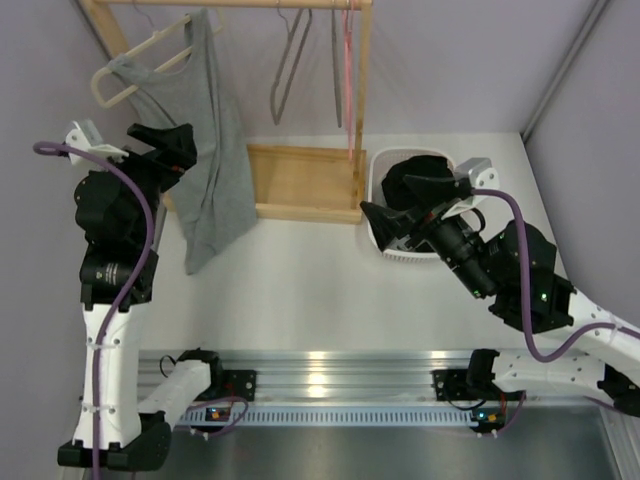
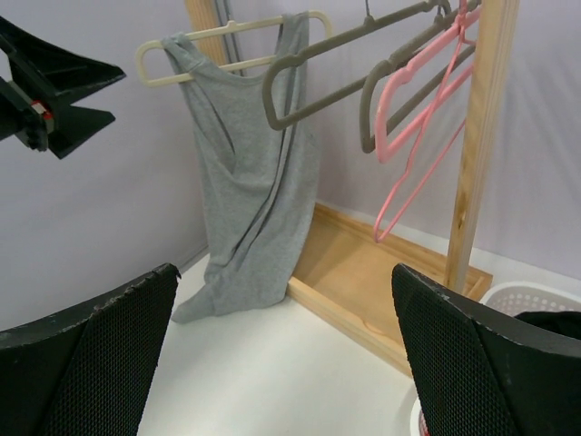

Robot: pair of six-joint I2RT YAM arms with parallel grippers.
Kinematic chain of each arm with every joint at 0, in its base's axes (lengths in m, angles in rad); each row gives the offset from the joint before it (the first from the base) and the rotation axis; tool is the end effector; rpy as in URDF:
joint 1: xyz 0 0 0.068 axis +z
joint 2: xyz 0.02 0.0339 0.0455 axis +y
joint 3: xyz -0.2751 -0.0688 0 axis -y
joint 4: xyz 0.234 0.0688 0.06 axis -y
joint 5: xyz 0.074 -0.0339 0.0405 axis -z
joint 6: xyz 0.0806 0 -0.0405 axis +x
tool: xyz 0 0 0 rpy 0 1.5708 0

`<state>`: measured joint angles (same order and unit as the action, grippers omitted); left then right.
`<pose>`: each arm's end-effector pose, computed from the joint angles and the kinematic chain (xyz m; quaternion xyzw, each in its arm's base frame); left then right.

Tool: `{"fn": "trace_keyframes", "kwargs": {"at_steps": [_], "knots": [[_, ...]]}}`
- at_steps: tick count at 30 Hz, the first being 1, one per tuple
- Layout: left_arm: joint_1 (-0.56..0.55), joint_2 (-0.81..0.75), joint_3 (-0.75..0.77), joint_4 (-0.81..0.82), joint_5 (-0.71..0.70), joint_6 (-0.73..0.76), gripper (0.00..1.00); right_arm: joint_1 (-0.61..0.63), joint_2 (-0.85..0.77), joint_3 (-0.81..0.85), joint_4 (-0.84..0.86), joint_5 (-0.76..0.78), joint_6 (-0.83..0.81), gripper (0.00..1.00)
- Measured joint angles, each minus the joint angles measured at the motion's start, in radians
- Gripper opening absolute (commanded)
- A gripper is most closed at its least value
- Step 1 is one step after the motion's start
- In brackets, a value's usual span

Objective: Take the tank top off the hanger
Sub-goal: Pick up the hanger from the clothesline.

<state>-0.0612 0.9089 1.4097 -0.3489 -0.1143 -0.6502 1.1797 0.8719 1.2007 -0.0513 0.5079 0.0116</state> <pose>0.1799 -0.0018 0.5188 -0.2302 0.6098 -0.2289 0.7230 0.1064 0.1552 0.4960 -0.1543 0.5971 0.3081 0.7244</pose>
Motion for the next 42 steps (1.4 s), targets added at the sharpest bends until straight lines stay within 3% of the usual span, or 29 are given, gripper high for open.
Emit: {"fn": "trace_keyframes", "kwargs": {"at_steps": [18, 28, 36, 42], "knots": [[0.001, 0.109, 0.09, 0.003, 0.028, 0.16, 0.98, 0.0, -0.034, 0.0, 0.001, 0.0, -0.037, 0.99], [0.001, 0.478, 0.463, 0.016, 0.102, 0.378, 0.98, 0.0, -0.033, 0.0, 0.002, -0.003, -0.037, 1.0], [0.026, 0.748, 0.666, 0.042, 0.135, 0.501, 0.99, 0.0, -0.027, 0.019, 0.002, -0.022, -0.037, 1.0], [0.194, 0.856, 0.788, 0.088, 0.277, 0.424, 0.99, 0.0, -0.043, 0.019, 0.0, -0.026, -0.037, 0.99]]}}
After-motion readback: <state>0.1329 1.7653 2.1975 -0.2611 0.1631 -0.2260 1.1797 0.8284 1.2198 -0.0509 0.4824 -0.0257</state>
